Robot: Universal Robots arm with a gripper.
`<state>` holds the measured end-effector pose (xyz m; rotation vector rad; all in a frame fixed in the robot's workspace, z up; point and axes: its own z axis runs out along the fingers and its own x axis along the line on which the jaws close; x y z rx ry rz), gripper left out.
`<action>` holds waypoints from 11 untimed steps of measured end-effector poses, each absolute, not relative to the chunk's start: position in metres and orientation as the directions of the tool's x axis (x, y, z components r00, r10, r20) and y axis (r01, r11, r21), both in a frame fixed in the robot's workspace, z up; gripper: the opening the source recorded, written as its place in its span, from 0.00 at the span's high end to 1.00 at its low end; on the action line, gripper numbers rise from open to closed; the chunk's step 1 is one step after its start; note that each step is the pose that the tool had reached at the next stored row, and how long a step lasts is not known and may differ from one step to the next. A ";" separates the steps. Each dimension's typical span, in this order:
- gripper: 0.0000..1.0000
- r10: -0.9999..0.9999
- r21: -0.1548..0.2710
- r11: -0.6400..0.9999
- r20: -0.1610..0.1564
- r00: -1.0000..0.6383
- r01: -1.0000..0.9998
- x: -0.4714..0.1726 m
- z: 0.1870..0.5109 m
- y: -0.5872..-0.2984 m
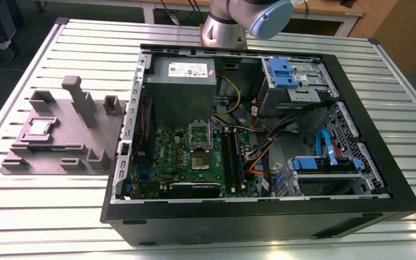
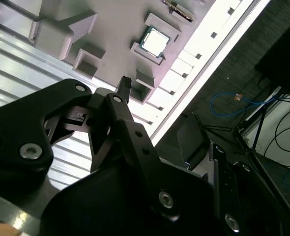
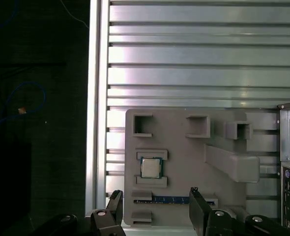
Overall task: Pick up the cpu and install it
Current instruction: 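Pick up the cpu and move it towards the insertion slot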
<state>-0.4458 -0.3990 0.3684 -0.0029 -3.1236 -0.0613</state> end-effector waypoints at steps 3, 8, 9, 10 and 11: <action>0.35 0.001 0.039 0.999 0.017 -1.000 0.002 -0.446 0.368 -0.399; 0.35 0.002 0.039 0.999 0.018 -1.000 0.002 -0.446 0.366 -0.399; 0.35 0.001 0.039 0.999 0.017 -1.000 0.002 -0.446 0.366 -0.399; 0.35 0.001 0.039 0.999 0.017 -1.000 0.002 -0.446 0.366 -0.399; 0.35 0.001 0.039 0.999 0.017 -1.000 0.002 -0.446 0.366 -0.399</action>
